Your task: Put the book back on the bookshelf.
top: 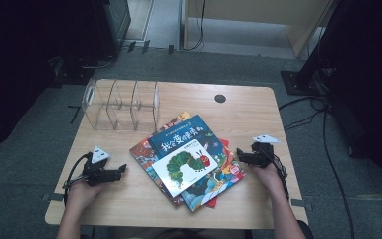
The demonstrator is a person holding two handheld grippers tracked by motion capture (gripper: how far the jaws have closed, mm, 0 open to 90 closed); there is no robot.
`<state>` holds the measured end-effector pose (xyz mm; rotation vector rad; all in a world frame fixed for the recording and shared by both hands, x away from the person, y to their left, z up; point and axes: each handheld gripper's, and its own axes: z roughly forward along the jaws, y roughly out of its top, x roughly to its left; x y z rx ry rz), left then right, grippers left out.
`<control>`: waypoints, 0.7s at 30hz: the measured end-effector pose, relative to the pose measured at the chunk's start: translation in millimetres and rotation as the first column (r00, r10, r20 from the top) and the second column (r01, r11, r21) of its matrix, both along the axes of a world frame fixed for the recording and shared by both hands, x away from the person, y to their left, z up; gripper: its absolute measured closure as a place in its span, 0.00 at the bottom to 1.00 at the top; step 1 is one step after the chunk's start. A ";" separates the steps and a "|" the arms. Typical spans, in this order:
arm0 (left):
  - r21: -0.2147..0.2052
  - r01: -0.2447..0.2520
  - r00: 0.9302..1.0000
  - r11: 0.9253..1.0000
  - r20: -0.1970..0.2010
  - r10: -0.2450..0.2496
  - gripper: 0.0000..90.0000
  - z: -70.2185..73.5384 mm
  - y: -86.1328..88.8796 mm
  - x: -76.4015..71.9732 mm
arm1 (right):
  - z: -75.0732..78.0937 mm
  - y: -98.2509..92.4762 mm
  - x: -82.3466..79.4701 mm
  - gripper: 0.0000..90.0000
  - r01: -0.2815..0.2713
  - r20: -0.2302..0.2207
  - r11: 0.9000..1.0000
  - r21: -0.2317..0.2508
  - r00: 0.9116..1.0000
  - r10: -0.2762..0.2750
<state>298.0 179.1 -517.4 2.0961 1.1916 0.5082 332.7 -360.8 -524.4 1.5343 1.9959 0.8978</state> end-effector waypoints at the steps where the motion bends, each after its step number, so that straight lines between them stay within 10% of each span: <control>1: 0.000 0.000 1.000 1.000 0.000 0.000 0.19 0.0 0.0 0.0 | 0.0 0.0 0.0 0.15 0.000 0.000 1.000 0.000 1.000 0.000; 21: 0.000 0.000 1.000 1.000 0.000 0.000 0.19 0.0 0.0 0.0 | -0.1 1.7 -2.6 0.15 0.031 -0.001 1.000 0.004 1.000 -0.031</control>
